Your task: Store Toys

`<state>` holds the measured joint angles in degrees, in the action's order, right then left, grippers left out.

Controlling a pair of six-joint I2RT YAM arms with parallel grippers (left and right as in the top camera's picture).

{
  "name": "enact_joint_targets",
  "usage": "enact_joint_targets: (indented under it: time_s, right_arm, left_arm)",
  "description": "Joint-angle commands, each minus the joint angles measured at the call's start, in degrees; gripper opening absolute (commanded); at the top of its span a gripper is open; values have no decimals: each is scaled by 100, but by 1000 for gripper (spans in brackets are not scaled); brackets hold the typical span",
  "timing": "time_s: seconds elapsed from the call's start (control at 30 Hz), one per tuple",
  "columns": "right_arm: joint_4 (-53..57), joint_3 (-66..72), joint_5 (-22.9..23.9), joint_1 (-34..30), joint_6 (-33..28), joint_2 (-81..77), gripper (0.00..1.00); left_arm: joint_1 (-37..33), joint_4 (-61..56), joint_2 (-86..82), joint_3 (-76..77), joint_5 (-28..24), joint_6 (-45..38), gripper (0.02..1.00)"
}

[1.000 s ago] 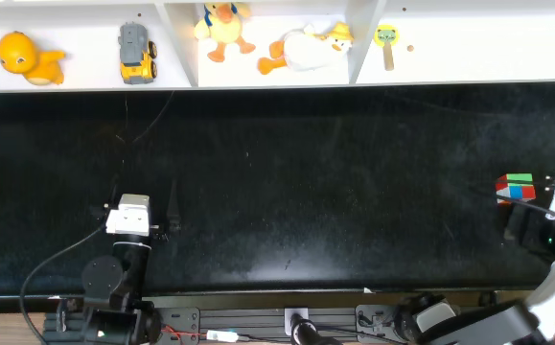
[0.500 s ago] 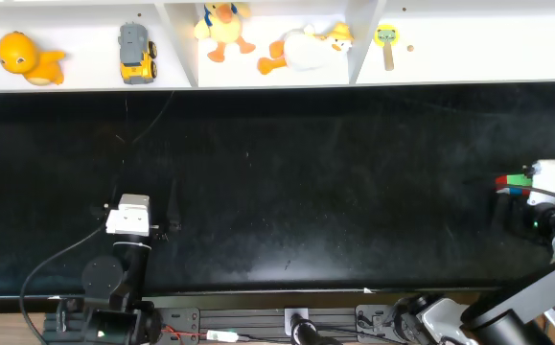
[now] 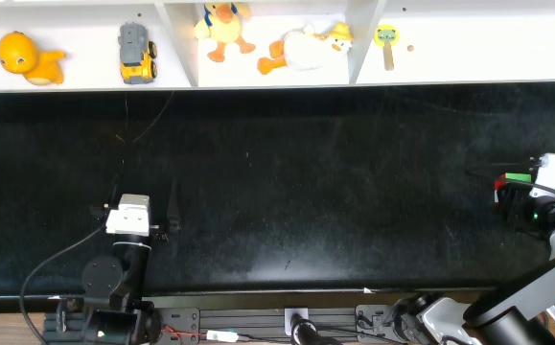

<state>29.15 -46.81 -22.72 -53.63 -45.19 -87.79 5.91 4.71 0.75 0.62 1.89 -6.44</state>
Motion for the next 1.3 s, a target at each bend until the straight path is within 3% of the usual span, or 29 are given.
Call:
enact_joint_targets:
  time_s: [0.03, 0.23, 0.43, 0.63, 0.83, 1.3]
  right_arm:
    - [-31, -111, -120, 9, 103, -20, 592]
    - [-26, -136, -68, 212, 446, 114, 527]
    - [-15, -306, 81, 737, 1029, 573, 524]
    - [487, -1141, 699, 1349, 1569, 796, 542]
    - [638, -2009, 754, 1790, 2511, 479, 524]
    - [844, -4063, 1086, 2575, 2789, -1086, 551]
  left_arm:
    - [-37, -4, -59, -17, -57, -85, 996]
    - [-37, -4, -59, -17, -57, -83, 998]
    - [-37, -4, -59, -17, -57, -85, 998]
    - [-37, -4, -59, -17, -57, -85, 996]
    - [-37, -4, -59, -17, -57, -85, 996]
    - [-37, -4, -59, -17, -57, -85, 996]
